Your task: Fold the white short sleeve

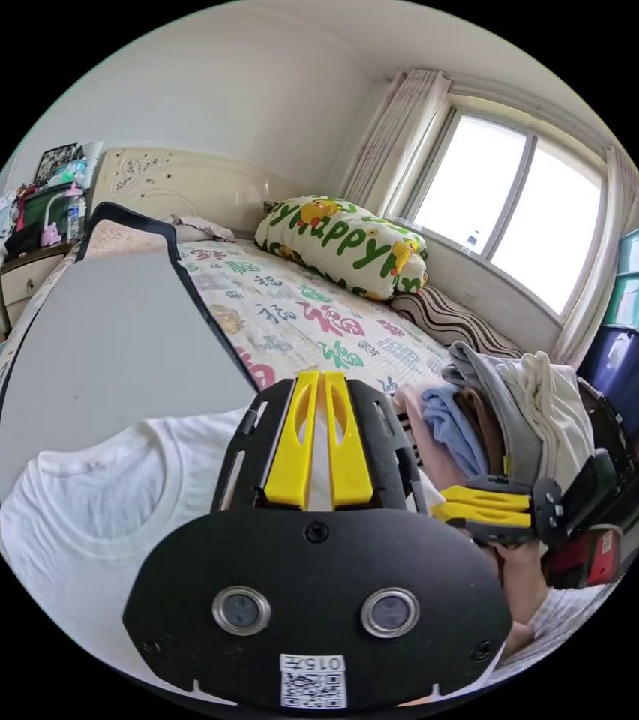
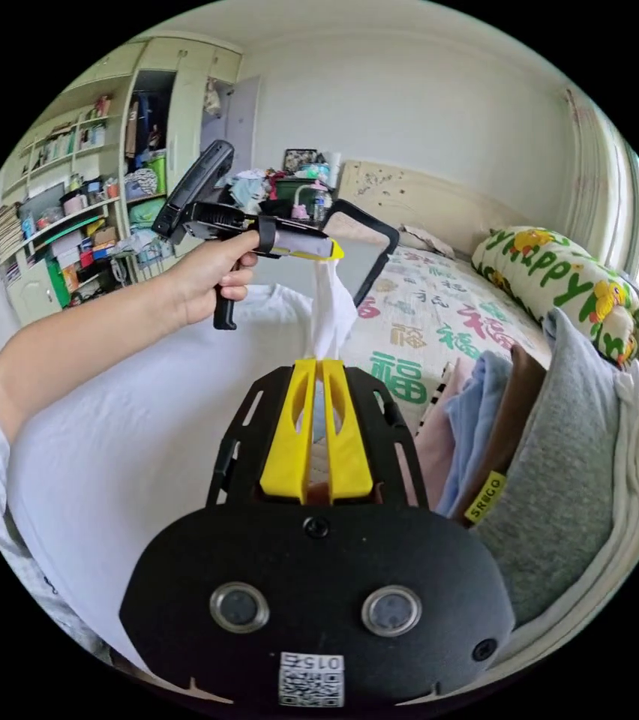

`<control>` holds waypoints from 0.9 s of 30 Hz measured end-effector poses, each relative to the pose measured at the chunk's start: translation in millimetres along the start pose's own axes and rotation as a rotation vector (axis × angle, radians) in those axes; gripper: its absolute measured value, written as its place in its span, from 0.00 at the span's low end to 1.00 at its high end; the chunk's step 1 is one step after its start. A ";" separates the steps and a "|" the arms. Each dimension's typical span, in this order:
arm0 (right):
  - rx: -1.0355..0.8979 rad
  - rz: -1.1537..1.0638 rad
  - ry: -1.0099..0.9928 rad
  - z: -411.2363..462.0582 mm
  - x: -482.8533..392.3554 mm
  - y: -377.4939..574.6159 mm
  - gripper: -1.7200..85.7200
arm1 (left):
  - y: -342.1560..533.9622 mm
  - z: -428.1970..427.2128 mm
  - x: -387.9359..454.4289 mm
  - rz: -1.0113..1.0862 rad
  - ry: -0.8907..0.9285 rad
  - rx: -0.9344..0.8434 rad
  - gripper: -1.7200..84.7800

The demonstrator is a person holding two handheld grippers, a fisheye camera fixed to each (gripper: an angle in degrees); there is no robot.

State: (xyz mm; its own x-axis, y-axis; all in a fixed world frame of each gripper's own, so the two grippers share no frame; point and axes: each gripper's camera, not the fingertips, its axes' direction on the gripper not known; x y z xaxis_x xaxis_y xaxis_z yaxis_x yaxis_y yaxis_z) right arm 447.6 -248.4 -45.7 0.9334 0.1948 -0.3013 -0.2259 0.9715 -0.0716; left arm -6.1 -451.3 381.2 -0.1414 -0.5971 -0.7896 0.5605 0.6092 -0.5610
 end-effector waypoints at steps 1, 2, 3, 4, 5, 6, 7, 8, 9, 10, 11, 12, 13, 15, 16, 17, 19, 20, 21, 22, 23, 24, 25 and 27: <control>-0.028 -0.041 -0.063 2.5 -2.8 -1.5 0.02 | 13.3 -14.4 -7.0 0.005 0.013 -0.025 0.02; -0.045 -0.058 -0.088 4.1 -3.9 -2.3 0.02 | 20.1 -20.6 -10.4 0.005 0.013 -0.041 0.02; -0.076 -0.083 -0.122 7.0 -5.6 -3.5 0.02 | 33.3 -30.6 -16.9 0.006 0.006 -0.075 0.02; -0.106 -0.109 -0.144 10.0 -7.3 -4.3 0.02 | 44.7 -36.6 -23.7 0.009 -0.004 -0.122 0.02; -0.118 -0.120 -0.151 11.2 -8.0 -4.6 0.02 | 49.2 -38.2 -27.5 0.010 -0.006 -0.149 0.03; -0.136 -0.136 -0.159 12.9 -9.1 -4.9 0.02 | 55.4 -38.5 -35.5 0.015 -0.002 -0.217 0.03; -0.150 -0.142 -0.160 13.5 -9.1 -5.4 0.02 | 58.9 -38.8 -43.9 0.015 0.004 -0.275 0.04; -0.156 -0.142 -0.162 13.3 -8.4 -5.8 0.02 | 59.8 -39.8 -47.9 0.012 0.004 -0.291 0.05; -0.160 -0.140 -0.173 11.9 -6.0 -6.6 0.03 | 59.2 -42.7 -55.2 0.006 0.005 -0.311 0.07; -0.153 -0.127 -0.194 9.2 -1.4 -7.1 0.03 | 55.4 -47.3 -61.0 -0.004 0.005 -0.309 0.09; -0.148 -0.117 -0.211 7.5 1.7 -7.3 0.03 | 52.6 -50.0 -63.2 -0.006 0.007 -0.298 0.09; -0.136 -0.109 -0.262 4.0 7.8 -7.4 0.04 | 45.3 -54.7 -66.5 -0.009 0.004 -0.269 0.10; -0.117 -0.104 -0.321 0.3 14.1 -7.5 0.04 | 36.4 -55.6 -69.4 -0.012 -0.006 -0.248 0.10; -0.070 -0.072 -0.378 -5.4 25.0 -8.1 0.03 | 21.0 -47.2 -74.7 -0.017 -0.022 -0.249 0.11; -0.040 -0.017 -0.364 -7.3 33.5 -9.0 0.04 | 10.3 -37.3 -80.1 -0.032 -0.035 -0.258 0.12; -0.033 0.013 -0.340 -7.2 37.7 -9.3 0.04 | 5.1 -31.9 -83.3 -0.043 -0.039 -0.261 0.12; -0.054 0.122 -0.251 -0.2 50.5 -11.4 0.06 | -12.3 -10.6 -97.5 -0.109 -0.013 -0.241 0.14; -0.068 0.128 -0.259 2.2 52.0 -12.5 0.06 | -16.1 -5.0 -100.8 -0.130 0.005 -0.237 0.14; -0.093 0.119 -0.298 6.5 53.1 -14.9 0.07 | -23.2 6.5 -106.0 -0.164 0.048 -0.229 0.15; -0.123 0.107 -0.329 11.2 52.9 -17.2 0.08 | -30.1 18.5 -108.9 -0.181 0.079 -0.231 0.15; -0.143 0.105 -0.335 14.2 52.8 -18.4 0.09 | -33.5 24.6 -109.6 -0.185 0.086 -0.237 0.15; -0.184 0.111 -0.329 21.0 53.0 -21.1 0.10 | -40.5 37.3 -110.0 -0.179 0.083 -0.264 0.15; -0.223 0.129 -0.307 27.9 53.9 -23.8 0.11 | -46.7 48.1 -110.5 -0.178 0.052 -0.294 0.15; -0.269 0.142 -0.295 37.4 54.4 -27.2 0.10 | -52.6 59.3 -109.0 -0.160 0.052 -0.308 0.14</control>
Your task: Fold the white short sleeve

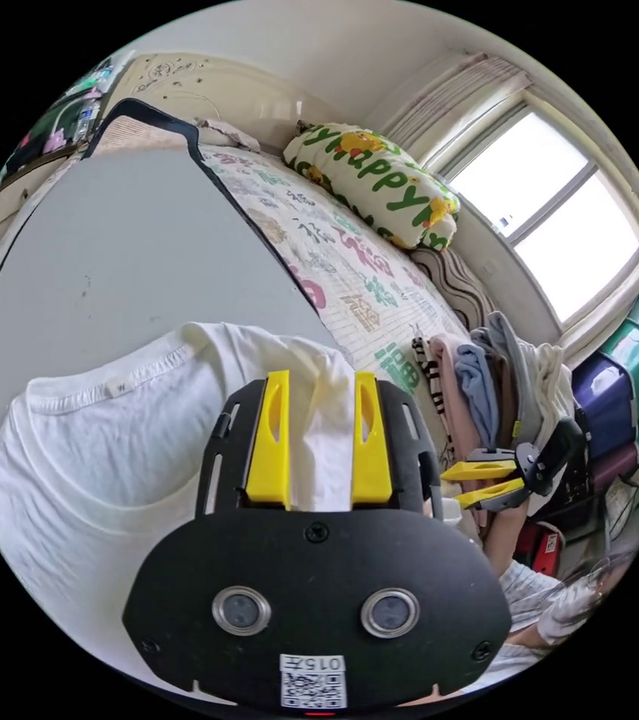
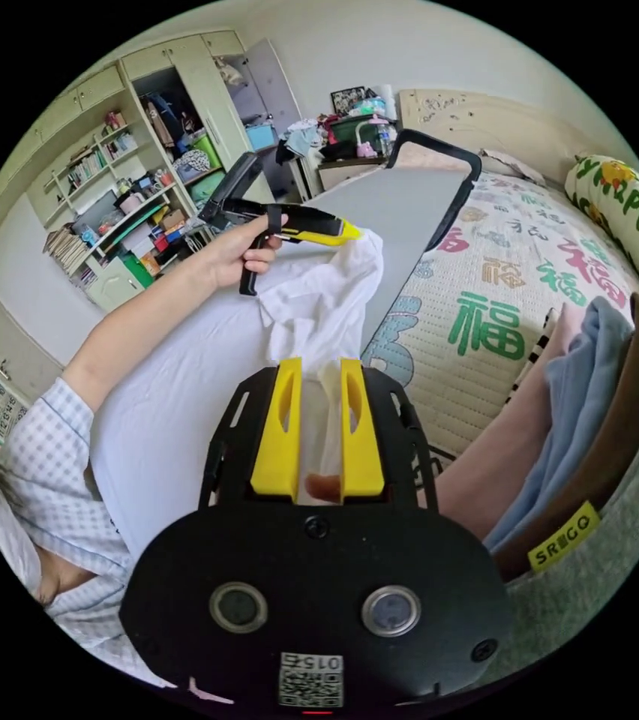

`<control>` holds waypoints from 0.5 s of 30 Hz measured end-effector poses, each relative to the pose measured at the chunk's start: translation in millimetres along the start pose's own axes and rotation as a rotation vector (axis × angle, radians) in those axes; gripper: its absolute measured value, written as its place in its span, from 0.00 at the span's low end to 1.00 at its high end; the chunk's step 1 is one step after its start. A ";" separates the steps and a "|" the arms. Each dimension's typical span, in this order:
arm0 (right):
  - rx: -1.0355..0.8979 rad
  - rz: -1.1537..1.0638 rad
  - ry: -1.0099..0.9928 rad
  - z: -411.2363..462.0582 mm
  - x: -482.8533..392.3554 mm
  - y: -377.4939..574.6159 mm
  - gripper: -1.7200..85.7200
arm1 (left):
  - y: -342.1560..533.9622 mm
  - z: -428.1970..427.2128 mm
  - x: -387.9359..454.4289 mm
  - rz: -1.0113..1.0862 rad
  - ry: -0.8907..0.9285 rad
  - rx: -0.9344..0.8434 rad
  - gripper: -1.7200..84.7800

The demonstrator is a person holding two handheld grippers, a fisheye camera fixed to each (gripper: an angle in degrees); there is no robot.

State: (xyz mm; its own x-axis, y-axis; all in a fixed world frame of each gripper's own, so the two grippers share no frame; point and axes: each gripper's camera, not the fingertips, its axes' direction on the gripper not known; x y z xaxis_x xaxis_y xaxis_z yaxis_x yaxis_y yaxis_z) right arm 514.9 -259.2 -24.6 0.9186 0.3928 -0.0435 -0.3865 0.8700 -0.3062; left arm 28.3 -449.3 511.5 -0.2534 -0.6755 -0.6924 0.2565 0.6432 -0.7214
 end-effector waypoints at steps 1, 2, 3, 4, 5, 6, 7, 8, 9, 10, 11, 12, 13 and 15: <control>-0.029 0.004 -0.011 4.8 1.1 -3.1 0.07 | -4.1 4.5 0.8 0.005 0.020 -0.008 0.11; -0.039 0.007 -0.015 6.6 1.8 -4.5 0.06 | -5.6 6.3 1.2 0.008 0.027 -0.010 0.10; -0.044 0.022 -0.015 7.9 3.7 -6.5 0.04 | -7.9 8.9 2.1 0.017 0.025 -0.017 0.07; -0.032 0.043 -0.014 6.4 6.0 -7.1 0.03 | -9.1 8.7 2.4 0.009 -0.003 -0.009 0.05; -0.021 0.057 -0.008 5.0 7.3 -7.0 0.03 | -9.5 7.9 2.5 0.002 -0.018 -0.002 0.04; 0.007 0.091 0.008 1.2 10.3 -6.1 0.02 | -10.0 5.6 3.4 -0.003 -0.039 0.018 0.03; 0.025 0.125 0.033 -2.0 13.1 -5.1 0.02 | -10.2 3.8 4.7 -0.007 -0.056 0.035 0.03; 0.030 0.139 0.048 -3.0 14.2 -4.8 0.02 | -10.3 3.6 5.5 -0.009 -0.064 0.040 0.03; 0.031 0.160 0.080 -3.8 15.2 -4.8 0.02 | -11.1 5.7 7.3 -0.010 -0.076 0.034 0.03; 0.024 0.169 0.107 -2.6 14.3 -5.6 0.02 | -12.6 9.6 10.0 -0.010 -0.094 0.013 0.03; 0.016 0.168 0.117 -1.2 13.1 -6.3 0.02 | -13.4 11.5 11.9 -0.008 -0.108 0.002 0.03; -0.011 0.163 0.139 3.3 10.3 -8.3 0.02 | -14.7 15.2 17.9 0.006 -0.146 -0.021 0.03; -0.043 0.158 0.161 8.8 7.7 -10.3 0.03 | -15.0 17.3 25.2 0.032 -0.187 -0.033 0.04; -0.050 0.156 0.183 10.9 4.0 -11.1 0.04 | -13.9 15.3 35.2 0.057 -0.254 -0.048 0.07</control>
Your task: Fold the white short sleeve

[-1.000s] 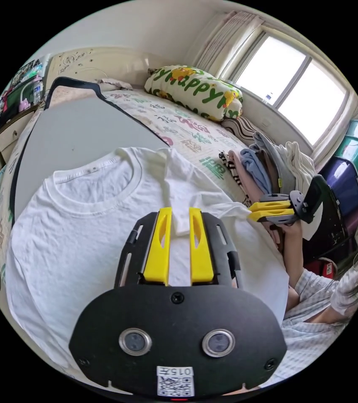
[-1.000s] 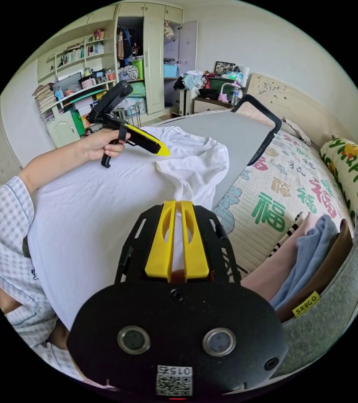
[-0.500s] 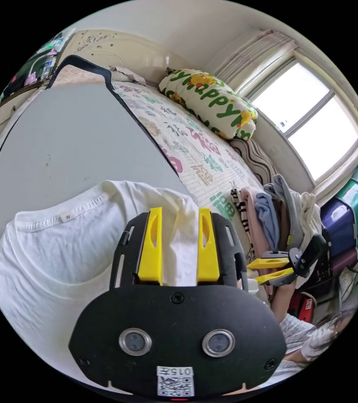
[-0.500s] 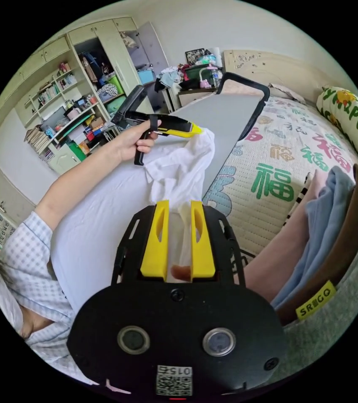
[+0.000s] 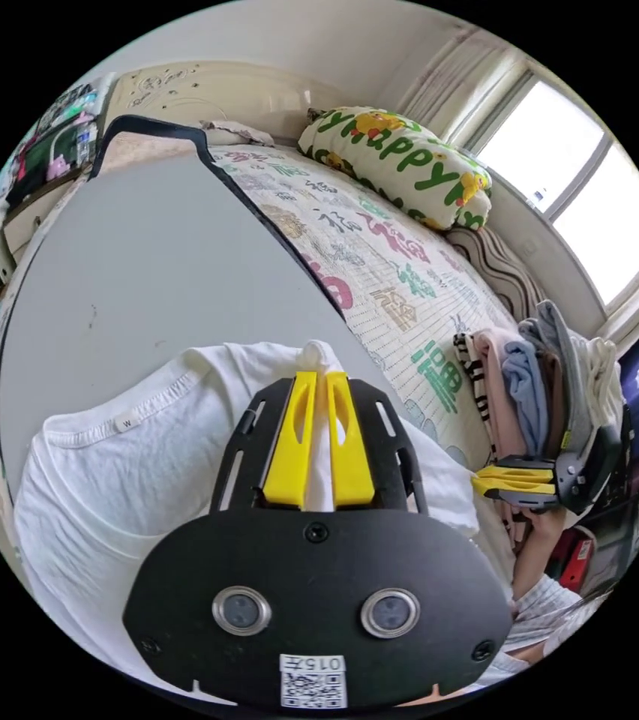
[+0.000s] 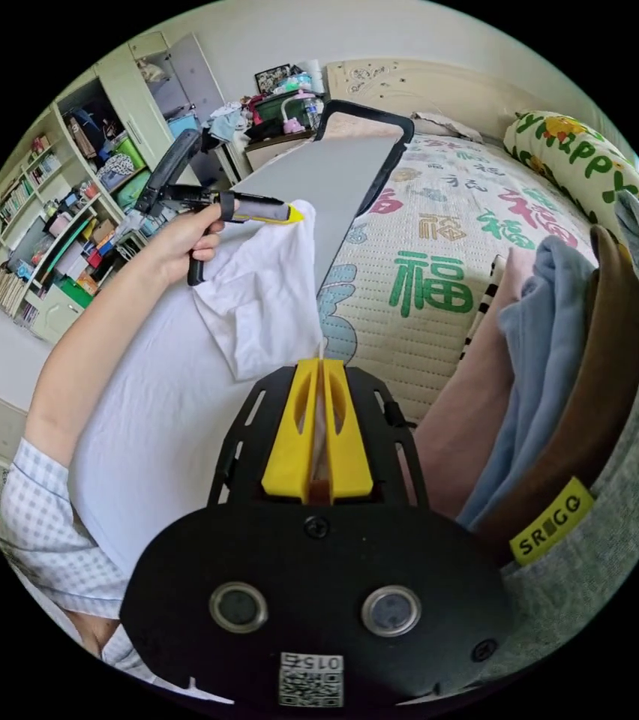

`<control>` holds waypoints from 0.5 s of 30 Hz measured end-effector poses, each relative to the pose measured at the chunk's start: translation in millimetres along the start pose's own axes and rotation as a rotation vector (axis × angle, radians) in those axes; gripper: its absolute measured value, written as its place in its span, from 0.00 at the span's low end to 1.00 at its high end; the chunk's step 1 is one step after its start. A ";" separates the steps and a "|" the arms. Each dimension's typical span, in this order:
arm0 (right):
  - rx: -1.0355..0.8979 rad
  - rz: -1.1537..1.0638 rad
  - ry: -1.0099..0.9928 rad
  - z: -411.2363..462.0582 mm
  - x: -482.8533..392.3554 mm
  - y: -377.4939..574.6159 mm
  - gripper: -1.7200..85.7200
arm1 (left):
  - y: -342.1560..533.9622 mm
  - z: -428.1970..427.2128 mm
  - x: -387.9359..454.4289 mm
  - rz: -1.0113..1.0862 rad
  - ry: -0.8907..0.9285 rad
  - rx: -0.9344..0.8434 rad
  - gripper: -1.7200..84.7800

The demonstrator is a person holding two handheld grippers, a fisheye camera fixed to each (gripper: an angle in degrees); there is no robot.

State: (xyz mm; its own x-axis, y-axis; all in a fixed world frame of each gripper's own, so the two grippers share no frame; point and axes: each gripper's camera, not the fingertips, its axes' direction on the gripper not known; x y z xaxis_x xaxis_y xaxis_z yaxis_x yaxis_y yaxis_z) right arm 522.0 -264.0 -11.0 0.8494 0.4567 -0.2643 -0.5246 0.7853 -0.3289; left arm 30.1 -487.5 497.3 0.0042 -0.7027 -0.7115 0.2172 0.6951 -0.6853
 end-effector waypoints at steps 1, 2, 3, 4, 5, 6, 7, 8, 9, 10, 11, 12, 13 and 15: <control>0.029 0.002 0.011 -4.4 -1.6 2.1 0.05 | 3.0 -7.0 4.4 0.008 -0.041 -0.001 0.09; 0.049 0.002 0.011 -7.7 -2.2 3.5 0.06 | 5.7 -11.7 6.5 0.014 -0.059 0.004 0.10; 0.096 0.000 -0.005 -15.1 -2.8 6.9 0.09 | 14.4 -23.9 11.8 0.036 -0.104 0.033 0.11; 0.157 -0.021 -0.047 -23.4 -4.4 11.0 0.10 | 27.4 -37.9 18.2 0.058 -0.146 0.079 0.11; 0.189 -0.040 -0.077 -27.3 -5.7 13.4 0.10 | 34.9 -45.0 21.0 0.067 -0.155 0.101 0.11; 0.243 -0.081 -0.137 -33.8 -8.9 18.0 0.10 | 50.1 -58.6 26.4 0.098 -0.142 0.132 0.10; 0.278 -0.121 -0.178 -38.0 -13.3 21.6 0.10 | 64.8 -69.6 32.0 0.148 -0.101 0.132 0.09; 0.286 -0.137 -0.190 -39.0 -16.0 22.8 0.10 | 71.9 -73.9 34.6 0.174 -0.075 0.123 0.09; 0.282 -0.166 -0.199 -38.4 -22.3 23.7 0.10 | 84.9 -79.3 38.5 0.223 -0.008 0.088 0.09; 0.262 -0.195 -0.198 -35.0 -29.8 23.4 0.10 | 96.7 -81.7 41.1 0.266 0.059 0.040 0.09; 0.250 -0.211 -0.194 -32.6 -34.0 23.1 0.10 | 102.4 -82.6 41.7 0.280 0.081 0.021 0.10; 0.222 -0.236 -0.175 -26.6 -42.6 22.0 0.10 | 114.1 -84.3 41.7 0.296 0.099 0.010 0.11; 0.188 -0.258 -0.149 -19.3 -51.4 20.6 0.10 | 124.4 -83.9 41.6 0.315 0.099 -0.001 0.12; 0.134 -0.286 -0.100 -8.0 -63.9 19.1 0.10 | 135.0 -78.3 41.7 0.343 0.073 -0.042 0.12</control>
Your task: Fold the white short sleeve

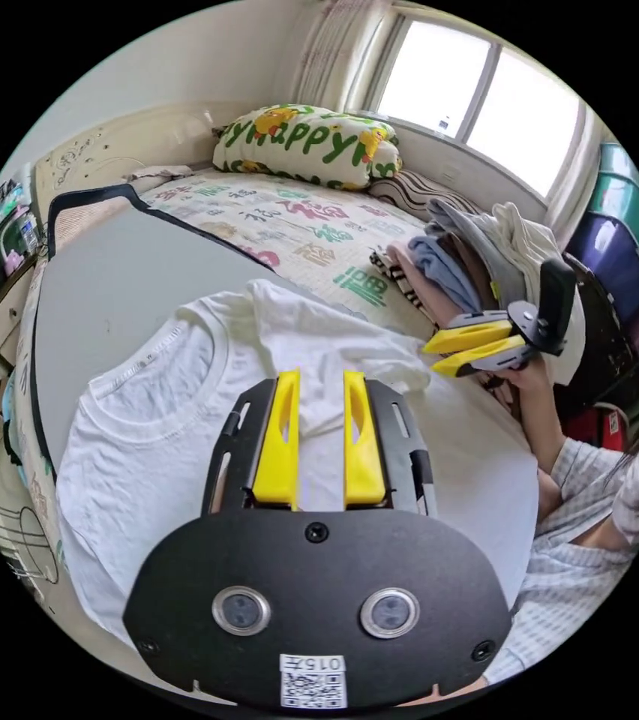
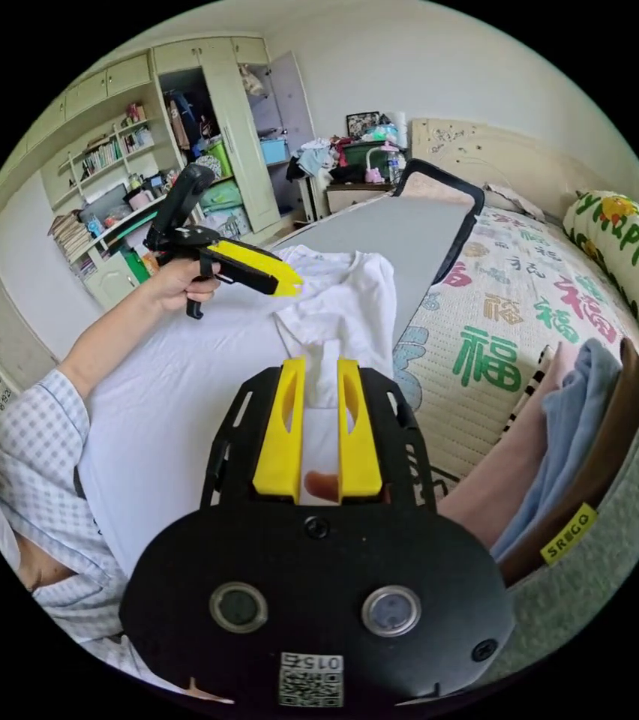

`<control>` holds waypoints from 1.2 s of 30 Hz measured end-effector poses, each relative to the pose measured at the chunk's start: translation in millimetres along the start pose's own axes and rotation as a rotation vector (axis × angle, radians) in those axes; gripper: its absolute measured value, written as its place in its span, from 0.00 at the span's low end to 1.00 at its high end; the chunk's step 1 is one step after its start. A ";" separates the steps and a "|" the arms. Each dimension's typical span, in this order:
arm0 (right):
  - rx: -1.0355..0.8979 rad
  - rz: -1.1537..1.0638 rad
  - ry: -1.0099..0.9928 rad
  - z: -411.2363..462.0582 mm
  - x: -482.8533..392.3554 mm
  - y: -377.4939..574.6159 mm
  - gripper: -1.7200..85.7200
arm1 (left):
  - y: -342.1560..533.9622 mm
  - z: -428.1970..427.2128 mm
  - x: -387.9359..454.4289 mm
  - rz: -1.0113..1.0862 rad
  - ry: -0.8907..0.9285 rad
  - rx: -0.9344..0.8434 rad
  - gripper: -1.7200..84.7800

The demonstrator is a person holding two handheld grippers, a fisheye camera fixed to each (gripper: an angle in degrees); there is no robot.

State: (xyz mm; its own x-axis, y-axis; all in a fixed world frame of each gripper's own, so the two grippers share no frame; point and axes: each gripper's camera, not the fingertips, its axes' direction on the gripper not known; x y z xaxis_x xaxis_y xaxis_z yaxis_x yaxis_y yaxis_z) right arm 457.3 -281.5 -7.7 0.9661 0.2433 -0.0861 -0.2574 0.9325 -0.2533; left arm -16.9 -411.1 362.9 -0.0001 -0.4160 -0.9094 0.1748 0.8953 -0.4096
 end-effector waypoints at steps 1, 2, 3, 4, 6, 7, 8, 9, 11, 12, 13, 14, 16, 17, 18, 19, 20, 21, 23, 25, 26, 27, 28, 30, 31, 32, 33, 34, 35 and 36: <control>-0.039 -0.015 0.038 8.1 -6.6 -1.7 0.09 | 5.0 6.2 1.5 0.016 -0.022 -0.038 0.12; -0.058 -0.024 0.061 12.0 -9.8 -2.3 0.08 | 7.2 9.5 2.0 0.020 -0.039 -0.055 0.12; -0.094 -0.045 0.118 19.2 -16.4 -2.8 0.07 | 11.8 15.2 3.4 0.027 -0.074 -0.084 0.12; -0.118 -0.072 0.178 24.4 -22.7 -2.4 0.04 | 17.3 12.8 5.6 0.040 -0.078 -0.042 0.11; -0.116 -0.109 0.209 24.4 -30.8 -1.2 0.02 | 20.0 13.3 7.6 0.058 -0.070 -0.048 0.09; -0.123 -0.122 0.224 23.7 -33.8 -0.6 0.01 | 20.7 11.6 8.9 0.060 -0.078 -0.054 0.06; -0.121 -0.125 0.230 22.9 -34.6 0.0 0.01 | 21.4 9.8 10.0 0.064 -0.084 -0.050 0.05; -0.110 -0.125 0.236 20.8 -35.2 1.7 0.01 | 23.8 5.2 12.9 0.074 -0.090 -0.033 0.04; -0.100 -0.116 0.224 17.5 -33.5 3.9 0.01 | 27.7 -0.4 17.0 0.091 -0.073 -0.022 0.03; -0.105 -0.112 0.201 16.2 -31.7 5.2 0.01 | 30.0 -2.3 19.3 0.098 -0.063 -0.026 0.03; -0.111 -0.110 0.172 15.2 -29.7 6.5 0.01 | 31.9 -2.4 21.2 0.101 -0.063 -0.035 0.03; -0.116 -0.109 0.157 14.9 -28.8 7.2 0.01 | 32.7 -1.7 22.1 0.103 -0.066 -0.041 0.03; -0.136 -0.104 0.097 14.7 -25.9 8.8 0.01 | 34.8 5.8 24.9 0.113 -0.076 -0.077 0.02; -0.141 -0.102 0.089 14.8 -25.5 9.2 0.01 | 35.0 8.5 25.2 0.113 -0.078 -0.089 0.02; -0.149 -0.102 0.079 14.9 -25.2 9.8 0.01 | 35.2 12.8 25.3 0.113 -0.077 -0.104 0.02; -0.156 -0.106 0.075 14.5 -25.4 10.7 0.01 | 35.7 12.3 24.6 0.108 -0.071 -0.097 0.02; -0.159 -0.108 0.074 14.0 -25.5 11.3 0.01 | 35.6 12.3 23.9 0.106 -0.069 -0.101 0.02; -0.161 -0.113 0.070 12.2 -25.6 12.6 0.01 | 35.6 11.4 22.2 0.098 -0.061 -0.102 0.02; -0.152 -0.112 0.066 8.3 -24.2 14.2 0.01 | 36.9 7.9 19.8 0.084 -0.055 -0.077 0.02; -0.089 -0.069 0.087 -0.1 -18.7 15.4 0.01 | 38.0 3.5 17.3 0.072 -0.037 -0.042 0.02; -0.075 -0.060 0.091 -2.1 -17.5 15.9 0.01 | 38.0 2.5 16.5 0.068 -0.033 -0.037 0.02; -0.057 -0.051 0.089 -5.4 -15.4 17.0 0.01 | 38.2 -0.4 14.9 0.058 -0.027 -0.018 0.02; -0.049 -0.048 0.079 -8.4 -13.7 17.9 0.01 | 38.5 -3.9 13.5 0.050 -0.019 0.000 0.02; -0.035 -0.034 0.076 -12.6 -10.6 19.3 0.01 | 38.6 -9.4 10.7 0.037 -0.006 0.022 0.02; -0.032 -0.029 0.075 -14.5 -8.7 20.3 0.01 | 38.3 -11.8 8.7 0.032 0.005 0.025 0.02; -0.036 -0.032 0.071 -14.8 -8.0 20.7 0.01 | 38.2 -12.5 7.9 0.030 0.008 0.023 0.02; -0.054 -0.037 0.068 -14.7 -6.9 21.2 0.01 | 37.9 -13.2 6.7 0.028 0.004 0.017 0.02; -0.064 -0.038 0.072 -14.8 -5.9 21.6 0.01 | 37.7 -13.4 6.0 0.028 -0.003 0.016 0.02; -0.069 -0.040 0.071 -14.9 -5.6 21.8 0.01 | 37.5 -13.5 5.6 0.026 -0.004 0.016 0.02; -0.077 -0.042 0.071 -15.5 -4.9 21.8 0.01 | 36.9 -14.4 4.7 0.020 -0.005 0.023 0.02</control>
State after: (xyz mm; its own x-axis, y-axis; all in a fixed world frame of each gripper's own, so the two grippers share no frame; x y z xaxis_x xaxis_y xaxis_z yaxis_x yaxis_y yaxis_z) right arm 446.6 -266.5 -27.7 0.9730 0.1822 -0.1414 -0.2199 0.9176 -0.3312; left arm -24.6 -377.7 342.5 0.0088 -0.3989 -0.9170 0.1971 0.8997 -0.3895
